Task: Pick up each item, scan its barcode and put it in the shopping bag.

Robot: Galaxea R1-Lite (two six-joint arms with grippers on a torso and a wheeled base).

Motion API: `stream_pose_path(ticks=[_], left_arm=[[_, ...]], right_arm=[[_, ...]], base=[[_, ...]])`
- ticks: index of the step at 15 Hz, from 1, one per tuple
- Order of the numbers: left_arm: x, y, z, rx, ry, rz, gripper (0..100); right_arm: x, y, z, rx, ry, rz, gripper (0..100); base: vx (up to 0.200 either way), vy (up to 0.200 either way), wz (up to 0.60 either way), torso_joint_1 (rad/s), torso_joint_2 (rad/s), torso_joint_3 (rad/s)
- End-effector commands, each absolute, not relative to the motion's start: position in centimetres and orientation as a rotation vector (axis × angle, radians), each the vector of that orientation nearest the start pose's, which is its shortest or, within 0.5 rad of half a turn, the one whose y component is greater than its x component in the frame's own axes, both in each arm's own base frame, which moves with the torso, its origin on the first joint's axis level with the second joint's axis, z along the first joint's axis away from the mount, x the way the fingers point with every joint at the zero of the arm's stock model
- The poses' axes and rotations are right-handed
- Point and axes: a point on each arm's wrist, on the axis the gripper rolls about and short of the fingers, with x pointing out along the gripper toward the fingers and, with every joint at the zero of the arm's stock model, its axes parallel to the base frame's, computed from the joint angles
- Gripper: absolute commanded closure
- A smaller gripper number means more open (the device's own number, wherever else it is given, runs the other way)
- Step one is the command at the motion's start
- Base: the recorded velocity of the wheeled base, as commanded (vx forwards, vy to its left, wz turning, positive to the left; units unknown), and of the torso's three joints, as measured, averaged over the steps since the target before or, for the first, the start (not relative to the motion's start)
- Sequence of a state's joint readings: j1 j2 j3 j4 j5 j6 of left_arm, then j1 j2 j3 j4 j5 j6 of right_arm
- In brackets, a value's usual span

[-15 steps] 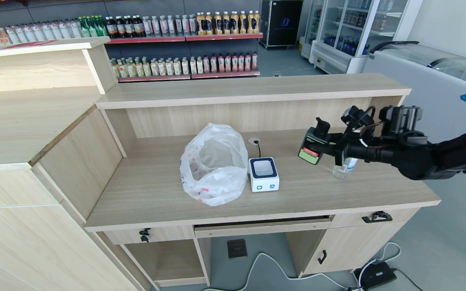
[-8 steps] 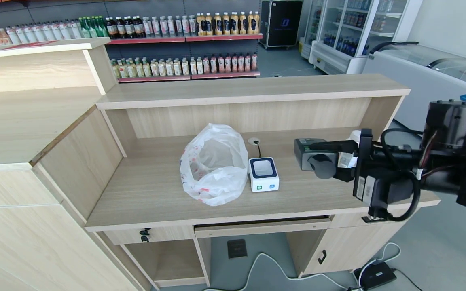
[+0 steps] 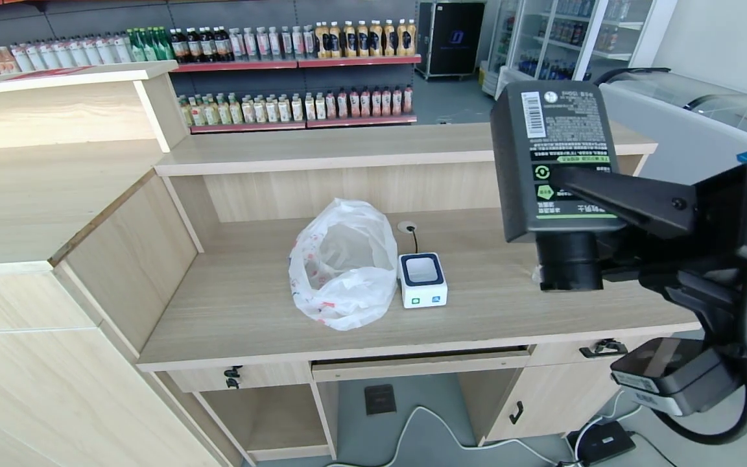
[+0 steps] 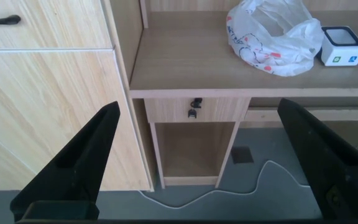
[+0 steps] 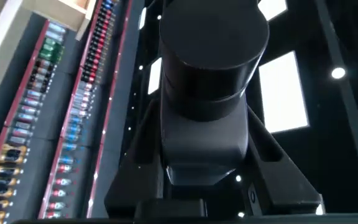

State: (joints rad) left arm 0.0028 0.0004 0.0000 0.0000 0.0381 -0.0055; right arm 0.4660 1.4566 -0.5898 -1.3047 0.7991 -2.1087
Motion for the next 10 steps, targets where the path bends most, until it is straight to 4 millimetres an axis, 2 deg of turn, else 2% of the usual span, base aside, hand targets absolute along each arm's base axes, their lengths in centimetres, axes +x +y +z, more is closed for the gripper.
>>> stream_pose_path(ticks=[1,6,8,10], left_arm=[[-2.3,0.1,7.5,-0.006,0.0,0.04,0],[-2.3,0.1,7.5,-0.006,0.0,0.041,0],[-2.3,0.1,7.5,-0.006,0.0,0.041,0],[-2.3,0.1,7.5,-0.006,0.0,0.04,0]], right_arm=[[18.3,11.1,25.3,-1.808,-1.579,0.245,100],[16.1,10.4,23.7,-1.821,-1.609,0.225,100],[14.8,11.9,22.8,-1.802,-1.72,0.253,100],[13.6,13.1,22.7,-1.765,-1.806,0.254,100]], base=[[0.0,0.0,0.0,0.0,0.0,0.0],[0.0,0.0,0.0,0.0,0.0,0.0],[0.0,0.0,0.0,0.0,0.0,0.0],[0.0,0.0,0.0,0.0,0.0,0.0]])
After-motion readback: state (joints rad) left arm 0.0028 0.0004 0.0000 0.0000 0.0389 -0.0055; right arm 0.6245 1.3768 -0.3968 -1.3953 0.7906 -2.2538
